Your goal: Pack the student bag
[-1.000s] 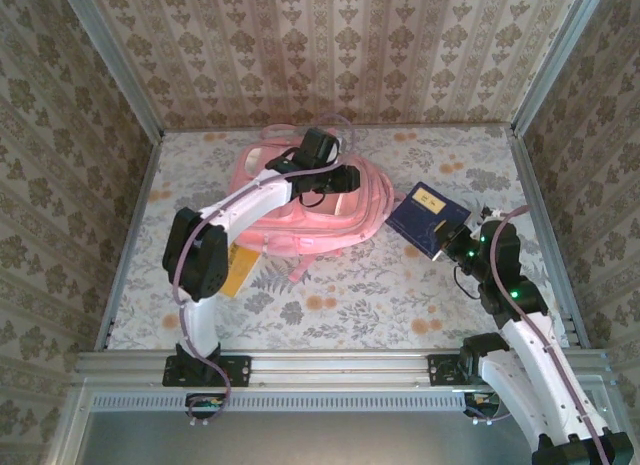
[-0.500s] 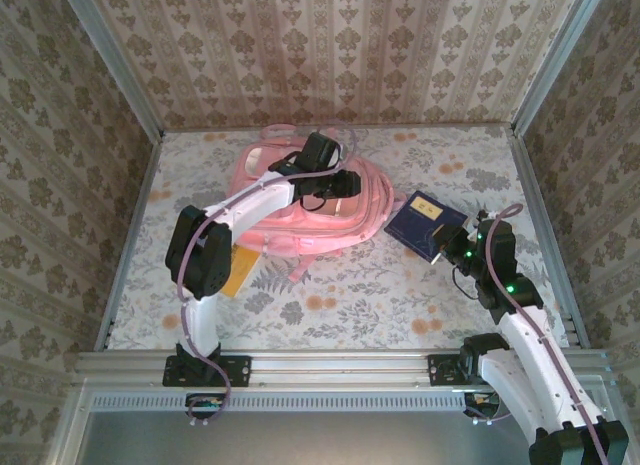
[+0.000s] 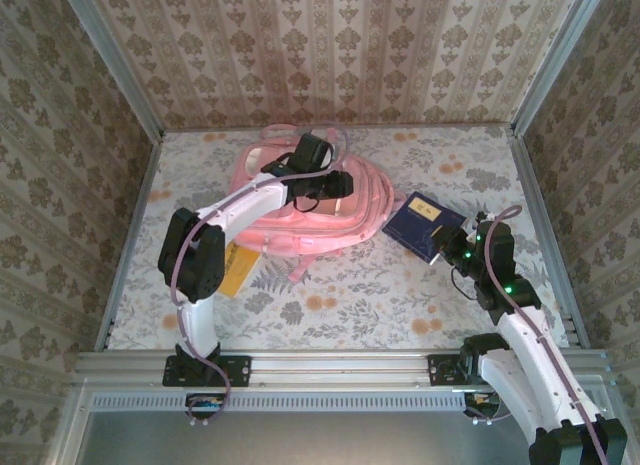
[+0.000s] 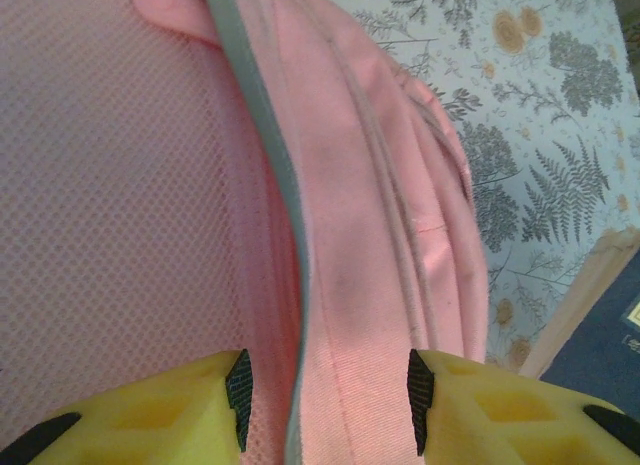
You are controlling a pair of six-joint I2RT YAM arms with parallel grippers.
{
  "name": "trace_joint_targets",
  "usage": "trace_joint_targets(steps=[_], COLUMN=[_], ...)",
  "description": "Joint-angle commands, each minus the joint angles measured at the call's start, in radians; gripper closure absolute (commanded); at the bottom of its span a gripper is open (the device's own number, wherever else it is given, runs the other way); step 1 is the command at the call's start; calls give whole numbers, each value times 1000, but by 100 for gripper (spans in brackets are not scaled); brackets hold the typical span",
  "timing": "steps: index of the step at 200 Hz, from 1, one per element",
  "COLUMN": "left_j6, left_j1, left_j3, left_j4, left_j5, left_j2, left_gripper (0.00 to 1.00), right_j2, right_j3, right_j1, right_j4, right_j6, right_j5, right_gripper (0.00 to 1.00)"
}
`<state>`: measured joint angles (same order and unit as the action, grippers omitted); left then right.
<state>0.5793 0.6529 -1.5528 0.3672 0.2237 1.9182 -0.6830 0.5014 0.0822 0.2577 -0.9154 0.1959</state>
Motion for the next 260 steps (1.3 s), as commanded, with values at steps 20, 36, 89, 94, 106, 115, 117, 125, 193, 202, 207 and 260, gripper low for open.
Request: trace_joint_targets(steps=[20,36,89,94,106,115,117,125,193,202,207,260], left_j6=[-6,3,8,7,0,-6,-8,-14,-125,-147,-155,-223], left_j1=[-8,-8,8,8,7,7,6,7,22,26,28,19], left_j3=[-17,-31,-100,-106,-120,-133,-139,-154,-317,-337,-346,-422], left_j4=[7,5,6,6,15,22,25,35,187,212,224,276], left_j5=[10,23,63,63,62,59,59,59,-52,-79,-90,-29], left_j2=[13,33,91,97,113,126,129,145,262,272,277,210], left_gripper=[52,53,55,56,56,58,58,59,74,79,82,100], right_j2=[-4,-7,-22,-24,-28,-29,-30,-30,-30,-29,-28,5], right_j3=[-9,-10,-23,-23,-23,-24,-24,-26,-26,-25,-24,35], right_j1=[-11,-13,-13,-13,-13,-13,-13,-13,-13,-13,-13,-13], right_j4=[-63,-66,-84,-85,-89,-91,-91,-90,-83,-81,-79,3], right_j6=[-17,-19,-22,-25,-27,-24,-25,-23,-19,-18,-17,16], right_j5=[37,45,61,62,64,63,63,63,62,63,62,36], right_gripper=[100,100,100,100,100,100,100,100,100,100,100,100])
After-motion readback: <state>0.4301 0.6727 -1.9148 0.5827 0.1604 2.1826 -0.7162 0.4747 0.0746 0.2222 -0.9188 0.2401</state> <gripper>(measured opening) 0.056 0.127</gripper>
